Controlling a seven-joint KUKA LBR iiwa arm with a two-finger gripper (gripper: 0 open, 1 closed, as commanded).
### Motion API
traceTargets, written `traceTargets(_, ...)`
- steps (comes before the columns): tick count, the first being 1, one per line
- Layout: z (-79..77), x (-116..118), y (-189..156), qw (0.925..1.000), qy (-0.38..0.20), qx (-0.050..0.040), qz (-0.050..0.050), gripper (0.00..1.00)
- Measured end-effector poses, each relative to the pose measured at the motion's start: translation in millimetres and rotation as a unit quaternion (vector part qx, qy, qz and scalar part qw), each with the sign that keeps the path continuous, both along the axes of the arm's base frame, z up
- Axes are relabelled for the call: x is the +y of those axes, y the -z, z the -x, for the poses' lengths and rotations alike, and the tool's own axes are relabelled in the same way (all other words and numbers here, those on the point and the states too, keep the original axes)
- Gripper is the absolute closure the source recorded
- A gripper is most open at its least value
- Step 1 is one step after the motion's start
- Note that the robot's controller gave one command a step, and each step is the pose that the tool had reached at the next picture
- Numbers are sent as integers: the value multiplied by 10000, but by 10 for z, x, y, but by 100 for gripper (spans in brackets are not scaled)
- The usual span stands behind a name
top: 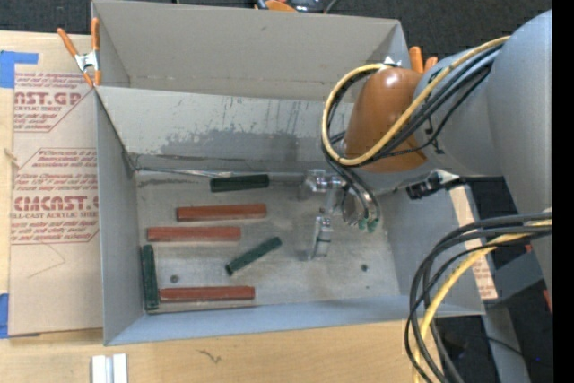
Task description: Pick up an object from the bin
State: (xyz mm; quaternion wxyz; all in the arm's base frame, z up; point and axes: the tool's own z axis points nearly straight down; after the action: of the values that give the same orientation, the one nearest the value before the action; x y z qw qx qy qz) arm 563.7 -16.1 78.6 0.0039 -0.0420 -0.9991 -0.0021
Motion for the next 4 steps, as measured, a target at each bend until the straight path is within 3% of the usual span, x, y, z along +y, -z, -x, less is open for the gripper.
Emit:
traceTargets(1,263,636,98,9994,-335,-28,7,0)
traceTargets(2,245,595,86,9995,-305,-46,20,100)
traceTargets(3,107,962,-1308,9471,-3209,-80,13,100)
traceTargets(4,116,959,-1291,9473,-3204,-61,8,0)
